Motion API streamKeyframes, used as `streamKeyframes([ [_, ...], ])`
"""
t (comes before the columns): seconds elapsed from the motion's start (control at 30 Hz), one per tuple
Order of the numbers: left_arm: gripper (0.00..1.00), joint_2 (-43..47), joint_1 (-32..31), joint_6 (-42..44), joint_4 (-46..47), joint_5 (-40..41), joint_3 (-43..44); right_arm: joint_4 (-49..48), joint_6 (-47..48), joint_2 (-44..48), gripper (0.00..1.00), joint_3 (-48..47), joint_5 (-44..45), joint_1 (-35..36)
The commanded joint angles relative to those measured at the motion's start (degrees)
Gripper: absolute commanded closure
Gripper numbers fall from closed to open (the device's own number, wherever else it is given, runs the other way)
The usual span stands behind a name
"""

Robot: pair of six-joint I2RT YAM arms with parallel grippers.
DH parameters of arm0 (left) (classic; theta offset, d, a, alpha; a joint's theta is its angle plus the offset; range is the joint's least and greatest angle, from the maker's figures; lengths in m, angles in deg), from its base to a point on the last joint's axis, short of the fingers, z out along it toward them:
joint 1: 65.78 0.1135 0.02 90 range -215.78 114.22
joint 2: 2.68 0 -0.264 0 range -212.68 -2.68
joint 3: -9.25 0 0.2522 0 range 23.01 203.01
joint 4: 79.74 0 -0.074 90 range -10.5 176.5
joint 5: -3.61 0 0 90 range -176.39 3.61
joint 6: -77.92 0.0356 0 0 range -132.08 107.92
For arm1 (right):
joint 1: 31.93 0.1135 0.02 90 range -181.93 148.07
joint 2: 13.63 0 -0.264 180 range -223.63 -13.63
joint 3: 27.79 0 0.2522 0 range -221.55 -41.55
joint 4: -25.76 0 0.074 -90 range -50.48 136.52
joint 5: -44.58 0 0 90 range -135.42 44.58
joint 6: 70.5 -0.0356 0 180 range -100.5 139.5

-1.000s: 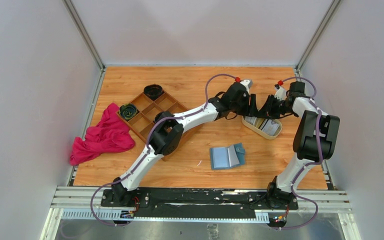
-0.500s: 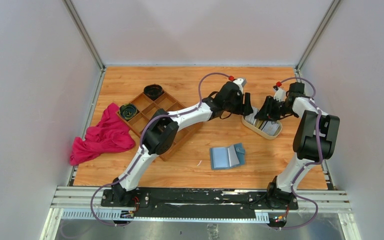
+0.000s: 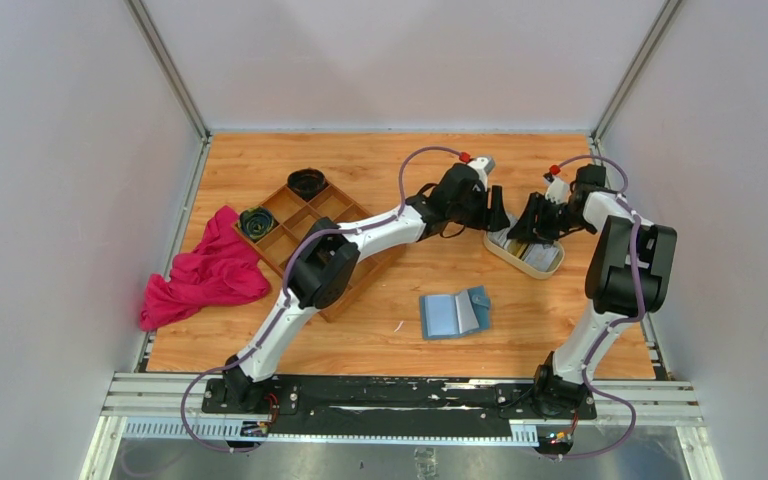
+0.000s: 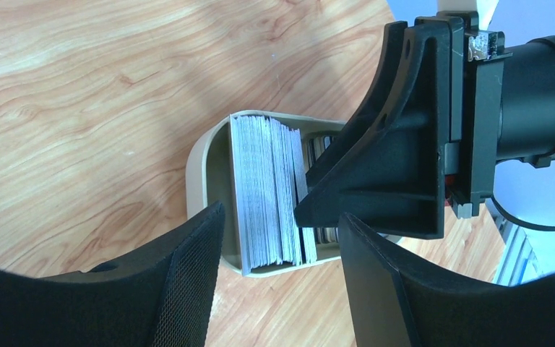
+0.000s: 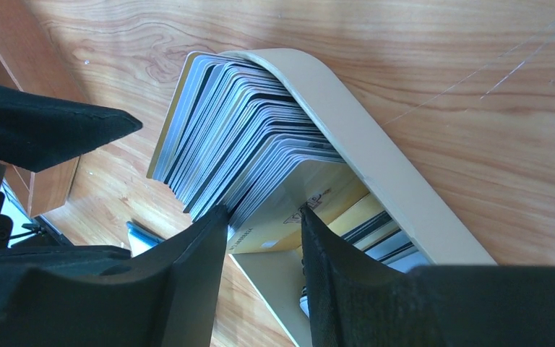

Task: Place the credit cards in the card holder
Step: Move the storage box to the center of the board.

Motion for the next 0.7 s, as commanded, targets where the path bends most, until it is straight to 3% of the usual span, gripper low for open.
streamKeyframes([
  [0.0,0.38,-2.9,0.2,-2.0,2.1,-2.6,2.4,2.7,0.8,0.0,0.57,0.7,0.9,0.4],
  [0.23,0.39,-4.0,0.3,-2.8,2.4,-3.4,3.1,3.2,1.4,0.8,0.7,1.9,-1.8,-2.8],
  [0.67,0.4,-4.7,0.2,-4.2,2.6,-4.6,3.8,5.0,3.5,1.9,0.75,2.3,-3.2,-6.5],
])
